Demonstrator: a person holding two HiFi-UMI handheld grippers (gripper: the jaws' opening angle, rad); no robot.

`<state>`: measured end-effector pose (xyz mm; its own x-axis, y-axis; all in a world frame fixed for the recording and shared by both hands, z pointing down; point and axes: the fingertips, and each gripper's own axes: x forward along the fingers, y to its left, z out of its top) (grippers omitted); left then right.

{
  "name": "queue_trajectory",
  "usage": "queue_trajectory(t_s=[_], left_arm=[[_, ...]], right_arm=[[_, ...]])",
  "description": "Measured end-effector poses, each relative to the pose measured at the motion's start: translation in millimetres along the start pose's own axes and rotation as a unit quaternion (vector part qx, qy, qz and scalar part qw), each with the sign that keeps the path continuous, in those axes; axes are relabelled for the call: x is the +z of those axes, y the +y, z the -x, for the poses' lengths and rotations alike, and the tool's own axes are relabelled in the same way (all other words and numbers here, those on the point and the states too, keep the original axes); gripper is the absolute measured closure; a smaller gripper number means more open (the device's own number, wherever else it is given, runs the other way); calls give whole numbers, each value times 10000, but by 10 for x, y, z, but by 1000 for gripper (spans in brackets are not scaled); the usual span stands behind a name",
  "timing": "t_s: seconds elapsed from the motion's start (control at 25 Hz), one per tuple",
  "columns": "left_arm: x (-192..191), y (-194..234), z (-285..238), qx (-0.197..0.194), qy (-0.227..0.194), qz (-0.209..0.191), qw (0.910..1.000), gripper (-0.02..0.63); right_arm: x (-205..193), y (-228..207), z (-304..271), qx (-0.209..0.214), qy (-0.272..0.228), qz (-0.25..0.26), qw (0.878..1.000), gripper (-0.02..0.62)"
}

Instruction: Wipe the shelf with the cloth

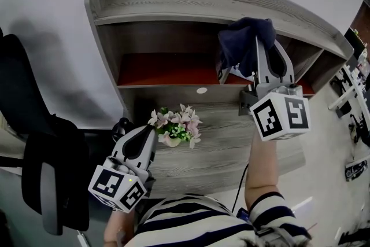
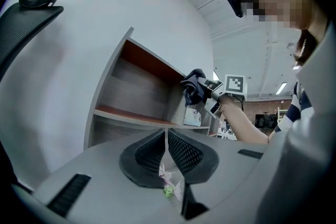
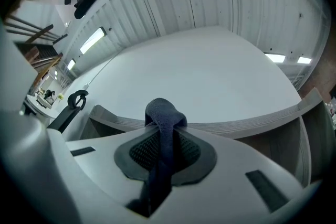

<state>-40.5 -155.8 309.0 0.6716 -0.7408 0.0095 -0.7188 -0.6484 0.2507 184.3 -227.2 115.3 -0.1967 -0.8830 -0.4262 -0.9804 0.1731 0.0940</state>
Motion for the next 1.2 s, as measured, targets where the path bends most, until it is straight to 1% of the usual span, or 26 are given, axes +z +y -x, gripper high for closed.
queue_trajectory(t_s=[0.12, 0.28, 0.56, 0.92, 1.2], left_arm=[[-1, 23, 14, 39, 8, 4, 10000, 575], [0, 44, 30, 82, 14, 15, 10000, 575], [-22, 60, 11, 82, 39, 43, 9999, 575], [-50, 58, -27, 31, 66, 65, 10000, 575], [-65, 84, -35, 53, 103, 72, 9999, 575]], right_arm=[[-96, -10, -23, -71, 153, -13, 9999, 538], [-148, 9, -28, -113, 210, 20, 9997, 538], [-403, -16, 71, -201, 416, -64, 9989, 538], [-804, 10, 243, -325, 835, -14, 9960, 538], [-1131, 41, 376, -385, 1173, -232, 9921, 538]])
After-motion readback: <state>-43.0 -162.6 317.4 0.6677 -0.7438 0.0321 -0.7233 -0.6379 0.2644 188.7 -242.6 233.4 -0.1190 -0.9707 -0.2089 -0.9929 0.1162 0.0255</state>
